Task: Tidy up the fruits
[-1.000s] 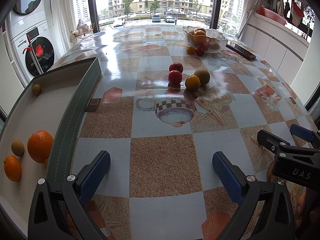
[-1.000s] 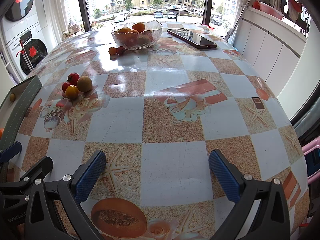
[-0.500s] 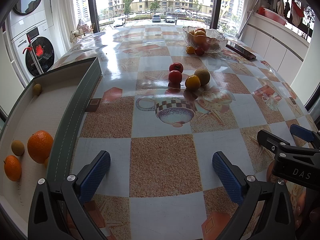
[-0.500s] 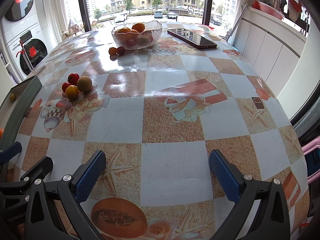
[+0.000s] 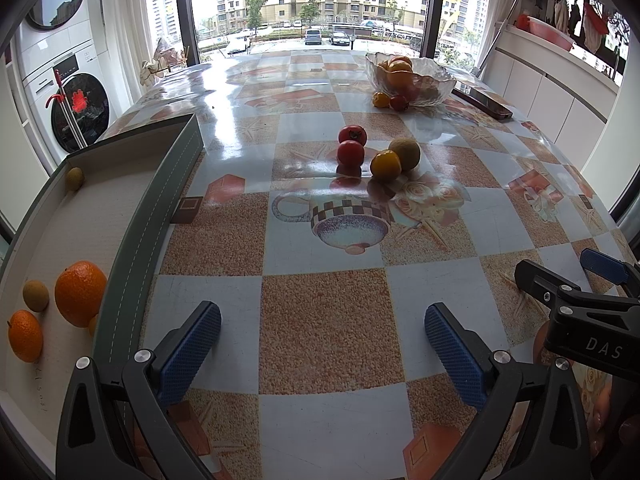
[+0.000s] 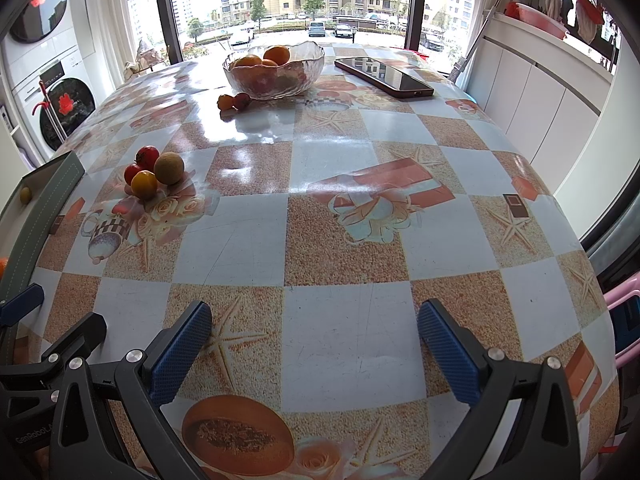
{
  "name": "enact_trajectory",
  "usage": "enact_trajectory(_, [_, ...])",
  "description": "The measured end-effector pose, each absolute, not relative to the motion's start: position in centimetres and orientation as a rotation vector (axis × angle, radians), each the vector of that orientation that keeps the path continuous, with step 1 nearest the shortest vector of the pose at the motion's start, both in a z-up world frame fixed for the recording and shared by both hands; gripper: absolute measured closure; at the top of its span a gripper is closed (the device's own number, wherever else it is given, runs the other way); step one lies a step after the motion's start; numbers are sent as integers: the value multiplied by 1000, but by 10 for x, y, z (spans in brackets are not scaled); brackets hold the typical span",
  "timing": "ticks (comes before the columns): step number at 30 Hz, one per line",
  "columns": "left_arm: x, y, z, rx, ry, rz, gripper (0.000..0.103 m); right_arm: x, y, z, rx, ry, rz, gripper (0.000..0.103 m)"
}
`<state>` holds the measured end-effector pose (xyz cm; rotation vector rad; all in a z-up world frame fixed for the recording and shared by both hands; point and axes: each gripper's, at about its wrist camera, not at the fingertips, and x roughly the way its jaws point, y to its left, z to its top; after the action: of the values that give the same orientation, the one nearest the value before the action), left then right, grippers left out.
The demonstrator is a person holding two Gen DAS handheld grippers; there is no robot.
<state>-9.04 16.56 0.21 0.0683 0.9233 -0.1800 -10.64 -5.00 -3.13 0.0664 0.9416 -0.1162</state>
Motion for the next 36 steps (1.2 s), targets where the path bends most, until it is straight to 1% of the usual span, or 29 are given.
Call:
enact_trajectory(6, [-90,165,2,69,927,-180,1,-106,-50,-31,67,941,-116,0])
enact_trajectory(12, [-78,161,8,82,979,-151,1,-110,-54,-28,105,921,-103,0])
enact_trajectory(17, [-53,149,25,72,945,-169,1,-111,-58,-26,141,904,-90,0])
enact_trajectory(19, [-41,140,29,73,943,-192,14,-110,-59,-26,151,899,-85,0])
enact_trajectory(20, [-35,135,28,77,961,-202,23,-111,-60,-26,154,897,-84,0])
enact_trajectory(21, [-29,130,27,79,983,-210,29,-111,-60,-26,158,895,-82,0])
enact_trajectory(25, [-7,118,19,48,1023,-213,30,-111,-61,-26,169,890,-77,0])
enact_trajectory(26, [-4,116,18,38,1027,-213,31,-111,-61,-26,172,888,-76,0])
enact_trajectory(27, [0,114,17,27,1030,-213,39,-112,-61,-26,175,886,-74,0])
enact_trajectory(29, [5,110,17,35,1024,-200,42,-112,-62,-27,178,884,-74,0])
enact_trajectory(30, [7,110,17,34,1022,-198,54,-111,-61,-27,178,885,-74,0])
enact_trajectory(31, [8,108,17,35,1020,-197,61,-111,-61,-27,175,886,-75,0])
enact_trajectory(32, [9,107,17,47,1017,-192,64,-112,-62,-27,176,886,-75,0])
enact_trajectory(33, [10,108,17,45,1017,-193,65,-112,-61,-27,174,886,-76,0])
enact_trajectory(34, [9,109,17,35,1012,-196,68,-112,-61,-27,174,886,-76,0])
enact_trajectory(35, [8,112,17,27,1005,-198,77,-112,-61,-27,172,887,-78,0])
enact_trajectory(36, [8,113,17,26,1005,-195,80,-111,-61,-27,169,888,-79,0])
